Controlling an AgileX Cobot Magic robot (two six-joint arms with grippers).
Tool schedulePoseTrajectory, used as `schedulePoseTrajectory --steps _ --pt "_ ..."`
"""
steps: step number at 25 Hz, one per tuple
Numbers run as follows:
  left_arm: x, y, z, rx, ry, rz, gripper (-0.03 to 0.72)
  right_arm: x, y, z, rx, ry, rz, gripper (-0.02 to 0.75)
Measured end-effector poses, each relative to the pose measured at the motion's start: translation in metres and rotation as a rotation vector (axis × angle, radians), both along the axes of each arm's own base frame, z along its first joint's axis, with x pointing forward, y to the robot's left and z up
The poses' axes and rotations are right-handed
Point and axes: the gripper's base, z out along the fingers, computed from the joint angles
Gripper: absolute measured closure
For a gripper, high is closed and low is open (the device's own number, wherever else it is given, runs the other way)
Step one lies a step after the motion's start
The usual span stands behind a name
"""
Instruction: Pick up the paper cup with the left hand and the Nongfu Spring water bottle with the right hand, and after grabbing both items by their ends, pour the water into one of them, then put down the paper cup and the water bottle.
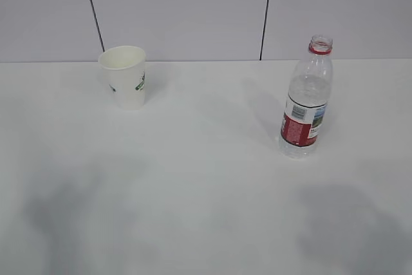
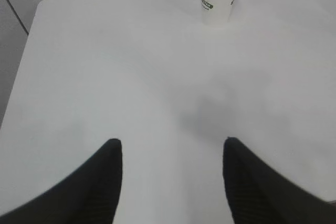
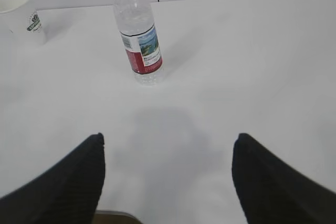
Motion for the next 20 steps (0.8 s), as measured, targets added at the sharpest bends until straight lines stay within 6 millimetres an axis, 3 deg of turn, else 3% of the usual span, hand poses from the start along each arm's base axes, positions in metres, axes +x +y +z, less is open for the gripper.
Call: schedulePoseTrajectory --steps 12,20 --pt "0.024 -0.004 0.017 -0.019 -0.16 -0.012 0.239 0.016 0.001 0.021 0.007 -0.045 -0.005 0.172" --pt "0.038 -0.007 0.027 -0.029 -0.246 -0.018 0.24 0.037 0.002 0.031 0.01 -0.08 -0.009 0.172"
